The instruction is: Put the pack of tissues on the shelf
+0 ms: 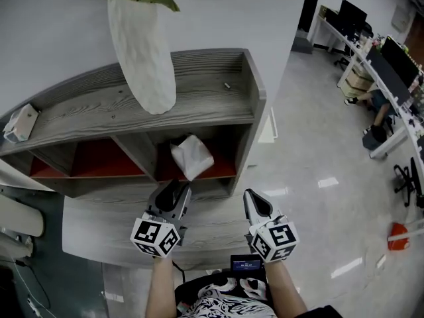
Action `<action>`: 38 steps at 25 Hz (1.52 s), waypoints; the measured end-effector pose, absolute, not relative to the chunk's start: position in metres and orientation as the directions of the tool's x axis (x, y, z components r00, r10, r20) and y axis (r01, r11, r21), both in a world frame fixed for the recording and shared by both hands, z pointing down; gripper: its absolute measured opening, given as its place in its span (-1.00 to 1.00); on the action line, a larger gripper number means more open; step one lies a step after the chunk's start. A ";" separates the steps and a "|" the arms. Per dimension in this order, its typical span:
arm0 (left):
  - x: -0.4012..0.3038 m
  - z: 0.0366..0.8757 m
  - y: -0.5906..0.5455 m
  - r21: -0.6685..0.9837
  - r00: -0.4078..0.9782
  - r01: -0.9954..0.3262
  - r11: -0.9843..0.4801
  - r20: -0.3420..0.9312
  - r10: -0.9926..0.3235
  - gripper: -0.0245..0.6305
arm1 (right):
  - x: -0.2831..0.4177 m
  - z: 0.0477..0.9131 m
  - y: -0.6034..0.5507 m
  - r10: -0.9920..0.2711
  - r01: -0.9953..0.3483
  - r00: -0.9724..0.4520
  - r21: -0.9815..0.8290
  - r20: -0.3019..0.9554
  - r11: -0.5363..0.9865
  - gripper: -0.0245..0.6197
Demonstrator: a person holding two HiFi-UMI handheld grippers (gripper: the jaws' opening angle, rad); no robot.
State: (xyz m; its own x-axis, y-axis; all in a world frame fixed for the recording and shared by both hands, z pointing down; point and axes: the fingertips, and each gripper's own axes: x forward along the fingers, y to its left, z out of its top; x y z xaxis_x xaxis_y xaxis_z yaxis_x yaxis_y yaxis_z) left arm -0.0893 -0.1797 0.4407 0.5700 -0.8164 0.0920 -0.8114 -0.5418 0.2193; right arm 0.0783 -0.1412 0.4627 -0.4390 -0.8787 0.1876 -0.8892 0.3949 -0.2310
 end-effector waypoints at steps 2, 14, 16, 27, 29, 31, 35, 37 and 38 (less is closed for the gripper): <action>-0.090 0.438 -0.174 0.211 0.562 -0.817 -0.536 0.088 -0.822 -0.59 | 0.075 0.458 -0.135 -0.879 -0.887 -0.444 -0.223 0.173 0.404 -0.91; -0.098 0.435 -0.132 0.132 0.493 -0.868 -0.478 0.122 -0.862 -0.88 | 0.072 0.436 -0.098 -0.894 -0.895 -0.435 -0.161 0.107 0.416 -0.91; -0.102 0.434 -0.124 0.132 0.484 -0.873 -0.470 0.119 -0.867 -0.88 | 0.072 0.434 -0.091 -0.898 -0.899 -0.428 -0.148 0.101 0.411 -0.91; -0.111 0.422 -0.087 0.236 0.515 -0.839 -0.490 0.055 -0.856 -0.90 | 0.071 0.425 -0.055 -0.923 -0.924 -0.377 -0.096 0.081 0.369 -0.91; -0.113 0.419 -0.085 0.235 0.512 -0.839 -0.491 0.033 -0.858 -0.90 | 0.072 0.424 -0.053 -0.925 -0.927 -0.371 -0.092 0.084 0.363 -0.91; -0.113 0.419 -0.085 0.233 0.511 -0.839 -0.491 0.030 -0.859 -0.90 | 0.072 0.425 -0.051 -0.927 -0.930 -0.364 -0.087 0.090 0.357 -0.91; -0.112 0.419 -0.084 0.237 0.523 -0.833 -0.501 0.039 -0.851 -0.90 | 0.074 0.426 -0.049 -0.929 -0.933 -0.357 -0.082 0.097 0.350 -0.91; -0.113 0.419 -0.083 0.245 0.526 -0.829 -0.502 0.039 -0.850 -0.90 | 0.074 0.425 -0.049 -0.931 -0.935 -0.352 -0.080 0.096 0.346 -0.91; -0.113 0.419 -0.084 0.248 0.526 -0.829 -0.502 0.039 -0.850 -0.90 | 0.074 0.424 -0.049 -0.932 -0.936 -0.350 -0.080 0.096 0.343 -0.91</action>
State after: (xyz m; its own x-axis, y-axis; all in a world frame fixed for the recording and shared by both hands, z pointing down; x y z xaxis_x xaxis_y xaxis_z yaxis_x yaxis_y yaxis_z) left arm -0.1131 -0.0836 0.4194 0.5260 -0.8496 0.0387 -0.8287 -0.5018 0.2479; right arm 0.0741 -0.0485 0.4242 -0.3500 -0.9319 0.0957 -0.9358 0.3432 -0.0802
